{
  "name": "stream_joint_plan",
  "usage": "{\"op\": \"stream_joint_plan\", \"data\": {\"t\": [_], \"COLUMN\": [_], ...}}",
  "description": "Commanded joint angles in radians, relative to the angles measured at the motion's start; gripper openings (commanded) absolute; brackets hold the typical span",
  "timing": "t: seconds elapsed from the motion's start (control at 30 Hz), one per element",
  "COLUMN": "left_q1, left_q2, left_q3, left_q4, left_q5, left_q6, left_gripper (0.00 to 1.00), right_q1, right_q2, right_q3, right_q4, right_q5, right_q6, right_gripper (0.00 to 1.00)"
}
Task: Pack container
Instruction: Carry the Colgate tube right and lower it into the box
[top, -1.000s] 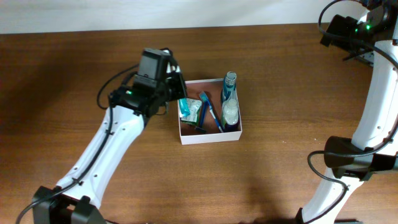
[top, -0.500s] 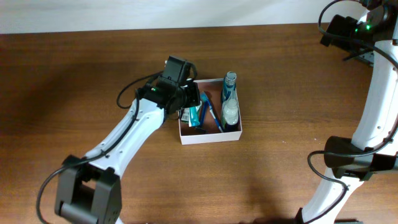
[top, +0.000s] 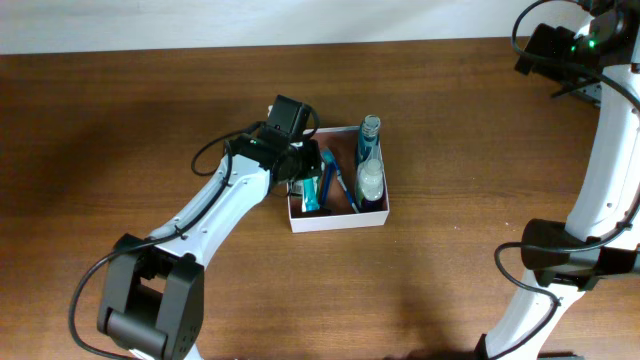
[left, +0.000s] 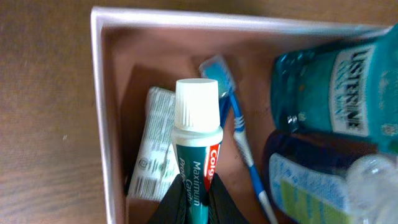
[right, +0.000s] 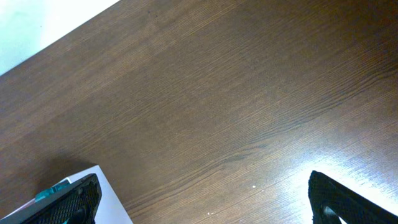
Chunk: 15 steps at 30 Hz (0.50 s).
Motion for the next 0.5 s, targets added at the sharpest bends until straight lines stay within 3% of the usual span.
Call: {"op": "stream_joint_plan", "data": {"t": [0.0, 0.47], "left_q1": [-0.004, -0.004], "left_q2": [0.016, 0.021], "left_q3": [0.008, 0.008], "left_q4": [-0.019, -0.004], "left_q5": [-0.007, -0.007], "left_q6": [-0.009, -0.009], "left_gripper": [0.01, 0.1], "right_q1": [-0.003, -0.003], "right_q2": [-0.014, -0.014], "right_q3": [0.002, 0.002], "right_q4": [-0.005, -0.005], "right_q5": [0.008, 0.008], "right_q6": [0.004, 0.004], "right_gripper": [0.98, 0.98]}}
